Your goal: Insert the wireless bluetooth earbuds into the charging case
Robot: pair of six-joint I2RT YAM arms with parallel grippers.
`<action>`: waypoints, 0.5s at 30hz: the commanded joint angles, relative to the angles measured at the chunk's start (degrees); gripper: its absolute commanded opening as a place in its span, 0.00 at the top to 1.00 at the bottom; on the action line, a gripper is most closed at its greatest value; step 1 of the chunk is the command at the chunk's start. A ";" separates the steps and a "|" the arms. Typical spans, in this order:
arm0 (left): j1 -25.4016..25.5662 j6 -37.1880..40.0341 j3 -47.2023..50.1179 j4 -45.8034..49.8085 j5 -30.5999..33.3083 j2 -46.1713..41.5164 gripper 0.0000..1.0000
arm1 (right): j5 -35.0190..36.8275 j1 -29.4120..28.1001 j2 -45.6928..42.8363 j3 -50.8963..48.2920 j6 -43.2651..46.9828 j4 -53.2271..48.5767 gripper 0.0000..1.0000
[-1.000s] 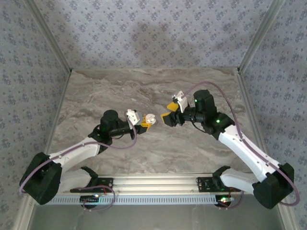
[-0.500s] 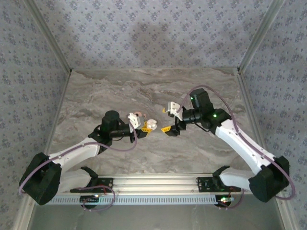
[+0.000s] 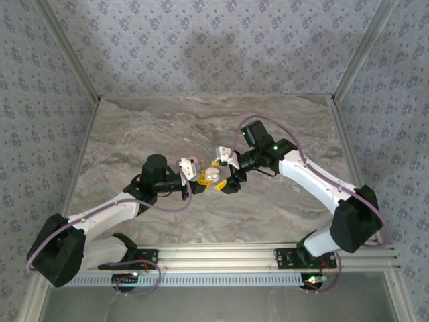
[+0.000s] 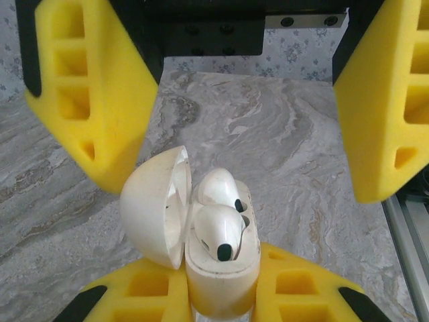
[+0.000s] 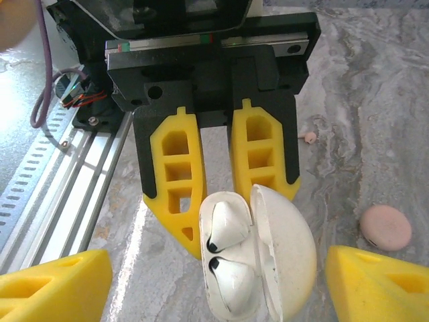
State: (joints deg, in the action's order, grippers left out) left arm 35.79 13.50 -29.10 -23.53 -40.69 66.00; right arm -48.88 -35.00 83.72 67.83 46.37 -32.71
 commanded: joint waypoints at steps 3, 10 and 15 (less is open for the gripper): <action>0.43 1.27 -1.84 0.30 -0.46 -1.48 0.87 | -3.23 -0.42 1.02 3.32 3.90 -7.72 0.19; 0.44 1.36 -1.84 0.12 0.50 -1.49 0.87 | -6.01 0.32 -2.85 1.69 5.68 -11.27 0.29; 0.43 1.28 -1.92 0.22 0.53 -1.49 0.87 | -7.91 2.80 -9.53 -4.91 2.91 -6.01 0.33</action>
State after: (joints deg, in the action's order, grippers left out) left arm 36.38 13.96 -29.10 -22.44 -40.25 65.98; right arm -52.99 -33.58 78.28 65.98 50.57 -39.20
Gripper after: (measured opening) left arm 0.190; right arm 0.675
